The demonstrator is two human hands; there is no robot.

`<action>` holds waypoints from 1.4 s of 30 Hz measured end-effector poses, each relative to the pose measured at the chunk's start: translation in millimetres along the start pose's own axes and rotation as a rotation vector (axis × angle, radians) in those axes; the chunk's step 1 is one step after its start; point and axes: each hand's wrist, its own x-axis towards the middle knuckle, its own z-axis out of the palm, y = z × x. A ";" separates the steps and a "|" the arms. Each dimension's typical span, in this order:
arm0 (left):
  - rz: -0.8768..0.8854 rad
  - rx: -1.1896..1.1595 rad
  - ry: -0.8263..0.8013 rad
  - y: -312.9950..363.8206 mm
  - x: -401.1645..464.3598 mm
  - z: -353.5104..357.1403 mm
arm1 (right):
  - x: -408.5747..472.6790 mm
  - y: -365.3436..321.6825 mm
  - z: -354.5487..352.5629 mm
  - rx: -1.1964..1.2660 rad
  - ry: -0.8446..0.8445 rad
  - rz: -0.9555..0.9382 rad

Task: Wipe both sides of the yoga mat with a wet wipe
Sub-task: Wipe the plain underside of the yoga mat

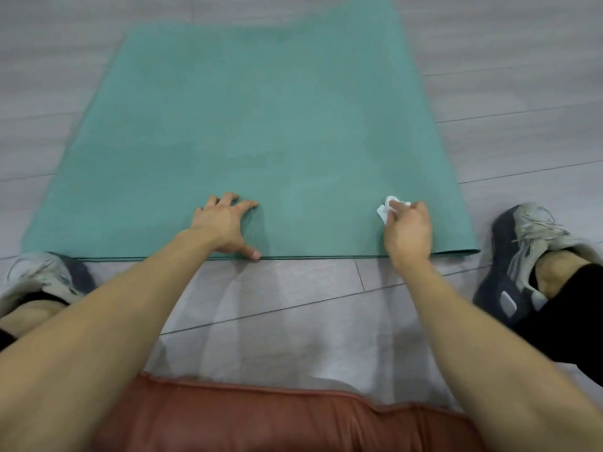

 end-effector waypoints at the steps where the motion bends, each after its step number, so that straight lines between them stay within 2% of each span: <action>1: 0.002 0.001 -0.004 -1.1 -0.8 0.1 | -19.3 -19.3 18.0 0.074 -0.009 0.017; 3: 0.016 0.000 -0.010 -2.9 -1.9 -0.4 | -55.7 -77.7 49.2 0.220 -0.103 -0.142; 6: 0.041 0.006 -0.002 -8.3 -3.1 1.9 | -97.8 -148.4 59.9 0.161 -0.547 -0.617; 7: 0.053 0.022 0.001 -10.9 -2.9 2.9 | -98.5 -150.6 56.4 0.099 -0.602 -0.762; 8: 0.061 0.035 -0.003 -14.2 -2.5 3.0 | -91.2 -142.8 53.5 0.061 -0.582 -0.833; 10: 0.076 0.042 -0.030 -19.7 0.2 -0.8 | -57.8 -109.3 38.5 -0.008 -0.468 -0.793; 12: 0.101 0.033 -0.064 -23.0 6.3 -7.8 | -7.2 -61.5 19.6 -0.117 -0.301 -0.610; 14: 0.110 0.024 -0.080 -24.2 13.7 -16.0 | 27.0 -25.7 1.3 -0.172 -0.120 -0.331; 16: 0.106 0.034 -0.079 -22.1 19.7 -24.2 | 16.6 -35.9 2.9 -0.133 -0.018 -0.092; 17: 0.099 0.038 -0.070 -19.3 21.8 -29.1 | -2.0 -56.7 12.0 -0.109 -0.035 -0.094; 19: 0.095 0.049 -0.062 -13.1 28.2 -37.2 | -44.3 -107.8 37.1 -0.036 -0.212 -0.333; 21: 0.095 0.071 -0.066 -8.5 35.5 -42.5 | -75.0 -145.9 47.2 -0.012 -0.518 -0.787; 22: 0.097 0.080 -0.071 -7.9 39.3 -43.7 | -73.7 -151.7 49.5 -0.042 -0.578 -1.022; 23: 0.104 0.087 -0.076 -8.1 43.4 -43.6 | -55.4 -148.1 51.0 -0.071 -0.562 -1.162; 24: 0.115 0.093 -0.072 -8.5 47.0 -43.4 | -29.5 -139.5 49.4 -0.093 -0.510 -1.161; 25: 0.123 0.100 -0.062 -9.0 51.0 -43.0 | 3.6 -125.9 46.3 -0.135 -0.446 -1.041; 28: 0.142 0.129 -0.049 -10.0 62.1 -45.0 | 111.2 -66.3 32.0 -0.254 -0.155 -0.467; 30: 0.135 0.149 -0.050 -9.0 70.8 -49.8 | 134.5 -58.8 32.8 -0.205 -0.042 -0.216; 31: 0.124 0.152 -0.057 -7.2 75.4 -52.3 | 120.1 -76.6 40.6 -0.165 -0.053 -0.210; 32: 0.114 0.152 -0.067 -5.0 80.5 -53.6 | 95.5 -99.0 53.1 -0.095 -0.122 -0.285; 33: 0.109 0.155 -0.079 -2.5 85.6 -54.6 | 65.1 -122.9 66.0 -0.031 -0.230 -0.423; 35: 0.103 0.168 -0.094 0.4 91.2 -55.1 | 3.8 -162.2 72.8 0.043 -0.495 -0.824; 37: 0.102 0.174 -0.089 -0.3 93.6 -55.2 | -1.8 -164.2 67.9 0.017 -0.604 -1.119; 38: 0.108 0.173 -0.091 -0.7 93.5 -55.2 | 21.0 -152.8 60.3 -0.011 -0.588 -1.155; 39: 0.113 0.171 -0.092 -1.0 93.6 -54.9 | 49.5 -137.4 50.2 -0.066 -0.538 -1.110; 42: 0.106 0.180 -0.106 6.7 90.0 -56.2 | 163.3 -60.6 13.1 -0.261 -0.249 -0.660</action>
